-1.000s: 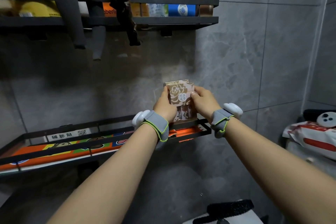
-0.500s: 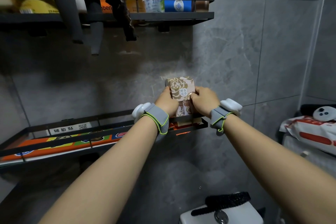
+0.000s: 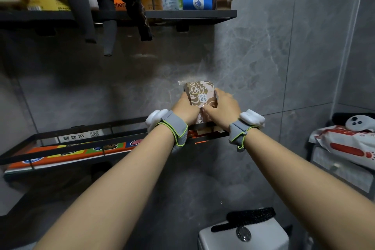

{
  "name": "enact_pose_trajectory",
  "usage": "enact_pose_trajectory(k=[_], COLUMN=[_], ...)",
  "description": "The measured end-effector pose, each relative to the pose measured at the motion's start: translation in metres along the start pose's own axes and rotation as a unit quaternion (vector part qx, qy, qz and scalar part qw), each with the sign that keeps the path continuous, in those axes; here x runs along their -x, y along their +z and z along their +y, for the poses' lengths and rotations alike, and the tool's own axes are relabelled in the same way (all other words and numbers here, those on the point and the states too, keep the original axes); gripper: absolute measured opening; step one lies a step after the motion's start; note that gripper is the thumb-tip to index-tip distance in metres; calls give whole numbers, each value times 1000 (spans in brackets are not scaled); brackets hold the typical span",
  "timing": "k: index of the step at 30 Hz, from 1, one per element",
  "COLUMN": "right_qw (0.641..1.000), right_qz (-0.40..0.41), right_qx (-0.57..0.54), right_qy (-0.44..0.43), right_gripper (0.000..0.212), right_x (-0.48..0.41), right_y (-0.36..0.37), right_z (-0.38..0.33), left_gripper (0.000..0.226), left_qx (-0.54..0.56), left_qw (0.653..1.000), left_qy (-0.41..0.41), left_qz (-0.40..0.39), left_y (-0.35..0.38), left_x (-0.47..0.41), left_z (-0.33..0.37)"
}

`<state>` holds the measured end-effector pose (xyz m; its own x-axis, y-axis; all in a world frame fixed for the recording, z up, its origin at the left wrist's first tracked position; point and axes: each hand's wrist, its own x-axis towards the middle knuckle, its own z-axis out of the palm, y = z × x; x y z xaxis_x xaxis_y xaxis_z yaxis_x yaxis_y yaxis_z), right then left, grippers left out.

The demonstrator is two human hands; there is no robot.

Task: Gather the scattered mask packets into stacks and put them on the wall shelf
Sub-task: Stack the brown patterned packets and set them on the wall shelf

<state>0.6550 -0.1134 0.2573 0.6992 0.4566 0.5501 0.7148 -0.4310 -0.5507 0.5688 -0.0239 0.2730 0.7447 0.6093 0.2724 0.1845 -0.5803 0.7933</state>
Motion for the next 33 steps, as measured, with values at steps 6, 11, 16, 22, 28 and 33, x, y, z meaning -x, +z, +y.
enact_pose_trajectory(k=[6,11,16,22,28,33], right_qw=[995,978,967,948,930,918], right_qz=[65,72,15,-65,-140,-212], right_qx=[-64,-176,-234,-292,-324,-319], right_qy=[-39,-79,-103,-107,-99,-100], right_gripper=[57,42,37,36,33,36], right_x=[23,55,93,148,204,255], right_y=[-4,5,32,82,130,176], right_z=[-18,-45,-77,-135,-190,-227], left_gripper=[57,60,46,42,50,68], left_qx=[63,112,188,197,182,164], left_qw=[996,985,968,967,966,967], left_qy=[56,90,88,48,-17,-73], left_qz=[41,101,140,153,183,182], left_y=[-13,-35,-65,-112,-167,-209], left_x=[36,65,110,163,217,271], left_z=[9,-11,-52,-109,-162,-207])
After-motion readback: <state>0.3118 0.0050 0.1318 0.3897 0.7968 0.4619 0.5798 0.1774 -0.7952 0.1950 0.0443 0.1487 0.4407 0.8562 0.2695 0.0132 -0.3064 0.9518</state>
